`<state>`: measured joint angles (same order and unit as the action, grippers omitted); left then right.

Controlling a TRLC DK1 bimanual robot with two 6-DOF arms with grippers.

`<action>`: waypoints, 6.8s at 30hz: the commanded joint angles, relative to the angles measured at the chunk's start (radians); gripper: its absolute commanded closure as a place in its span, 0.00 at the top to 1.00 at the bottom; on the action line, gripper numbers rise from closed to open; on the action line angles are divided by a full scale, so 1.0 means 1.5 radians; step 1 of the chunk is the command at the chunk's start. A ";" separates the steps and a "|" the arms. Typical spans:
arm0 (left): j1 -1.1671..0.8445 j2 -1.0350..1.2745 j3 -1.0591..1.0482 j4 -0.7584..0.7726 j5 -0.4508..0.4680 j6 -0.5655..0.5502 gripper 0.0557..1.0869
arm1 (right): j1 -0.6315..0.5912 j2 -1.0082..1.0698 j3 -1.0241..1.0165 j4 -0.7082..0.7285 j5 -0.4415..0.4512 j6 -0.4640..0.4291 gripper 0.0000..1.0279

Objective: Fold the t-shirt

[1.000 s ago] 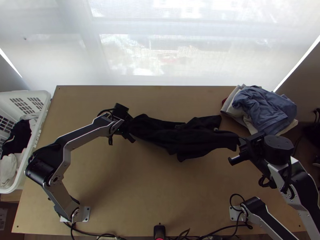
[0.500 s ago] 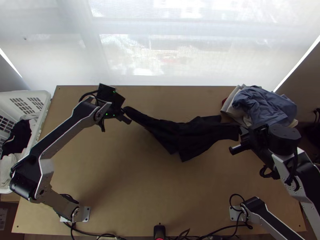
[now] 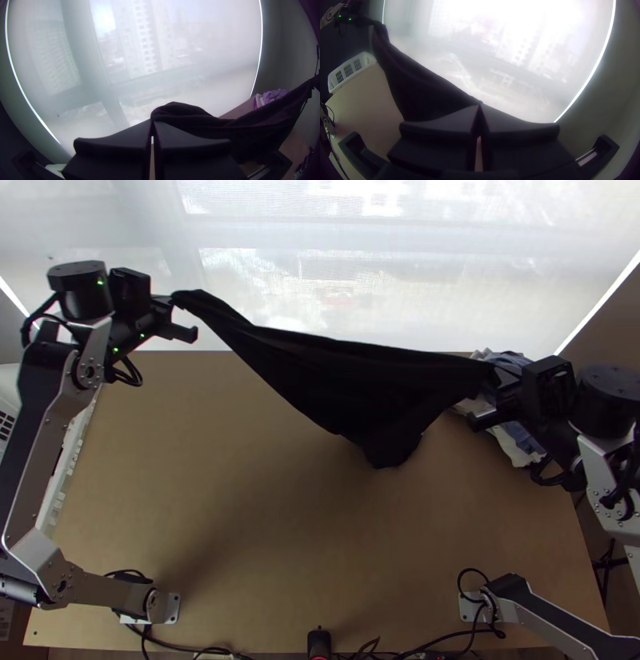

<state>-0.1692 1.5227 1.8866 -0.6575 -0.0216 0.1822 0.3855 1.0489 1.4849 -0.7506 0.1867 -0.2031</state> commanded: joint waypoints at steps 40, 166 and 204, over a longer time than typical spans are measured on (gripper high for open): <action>-0.196 -0.187 0.156 -0.083 -0.074 0.092 0.03 | -0.125 -0.056 0.171 0.132 -0.001 0.006 0.03; 0.210 -0.455 -0.862 0.351 -0.007 -0.008 0.03 | 0.528 0.586 -0.090 0.266 -0.054 -0.022 0.03; 0.195 -0.284 -0.204 -0.224 0.061 -0.099 0.03 | -0.002 -0.016 -0.013 0.018 -0.048 -0.030 0.03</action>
<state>0.1265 1.0668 1.3762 -0.8612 0.0162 0.0570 0.4786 1.0855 1.3605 -0.7136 0.1081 -0.2371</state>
